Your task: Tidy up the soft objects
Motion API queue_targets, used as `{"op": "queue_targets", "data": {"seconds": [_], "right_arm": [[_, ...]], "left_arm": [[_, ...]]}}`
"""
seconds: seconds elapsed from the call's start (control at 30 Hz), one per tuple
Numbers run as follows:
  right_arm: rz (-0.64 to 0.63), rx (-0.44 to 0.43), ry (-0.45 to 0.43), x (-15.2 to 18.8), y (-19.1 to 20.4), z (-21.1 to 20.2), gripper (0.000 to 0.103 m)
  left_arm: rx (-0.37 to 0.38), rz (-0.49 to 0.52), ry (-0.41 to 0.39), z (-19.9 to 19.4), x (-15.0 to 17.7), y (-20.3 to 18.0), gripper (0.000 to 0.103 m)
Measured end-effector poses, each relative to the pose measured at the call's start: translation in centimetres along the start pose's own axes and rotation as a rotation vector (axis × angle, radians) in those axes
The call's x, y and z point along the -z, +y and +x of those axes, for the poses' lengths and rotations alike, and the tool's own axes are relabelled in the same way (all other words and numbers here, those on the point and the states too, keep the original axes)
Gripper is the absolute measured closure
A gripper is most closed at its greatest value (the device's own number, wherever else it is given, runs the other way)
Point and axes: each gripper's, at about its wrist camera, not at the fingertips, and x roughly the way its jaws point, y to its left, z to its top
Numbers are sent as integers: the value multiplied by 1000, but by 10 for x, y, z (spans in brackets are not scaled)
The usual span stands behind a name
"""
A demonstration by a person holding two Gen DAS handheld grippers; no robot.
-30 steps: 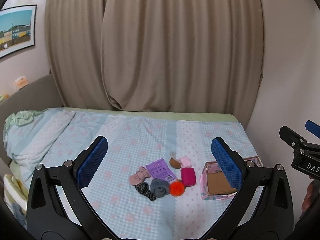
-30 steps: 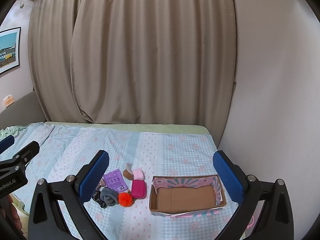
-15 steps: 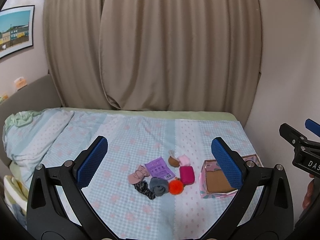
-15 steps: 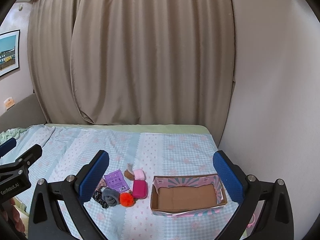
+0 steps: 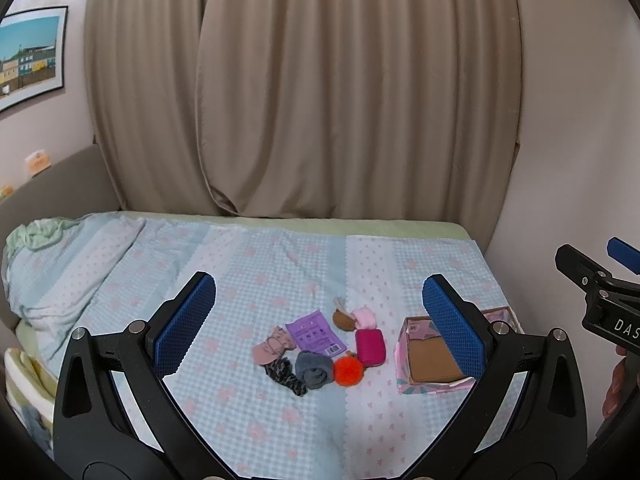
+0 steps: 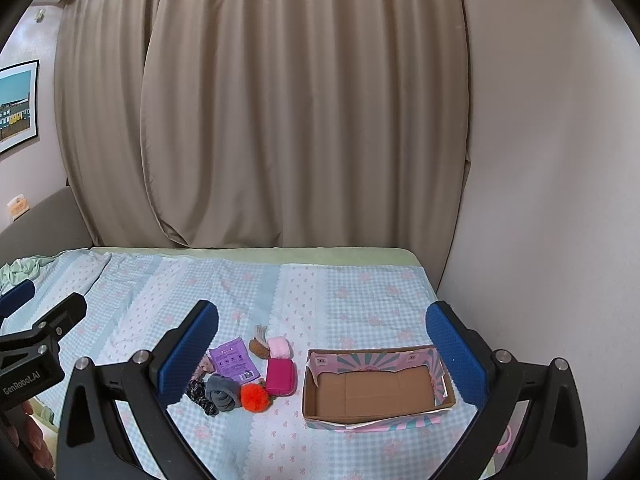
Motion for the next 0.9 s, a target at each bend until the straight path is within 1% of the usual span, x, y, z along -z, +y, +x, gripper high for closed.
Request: {"op": "queue_targets", "data": {"seconds": [0.47,0.9], "right_arm": [[0,-1,1,0,0,0,0],[0,-2,4,3,2,-2,0]], "left_arm": [[-3,-1,5,0,0,-3,1],[0,-17,14,2,1,5,1]]}}
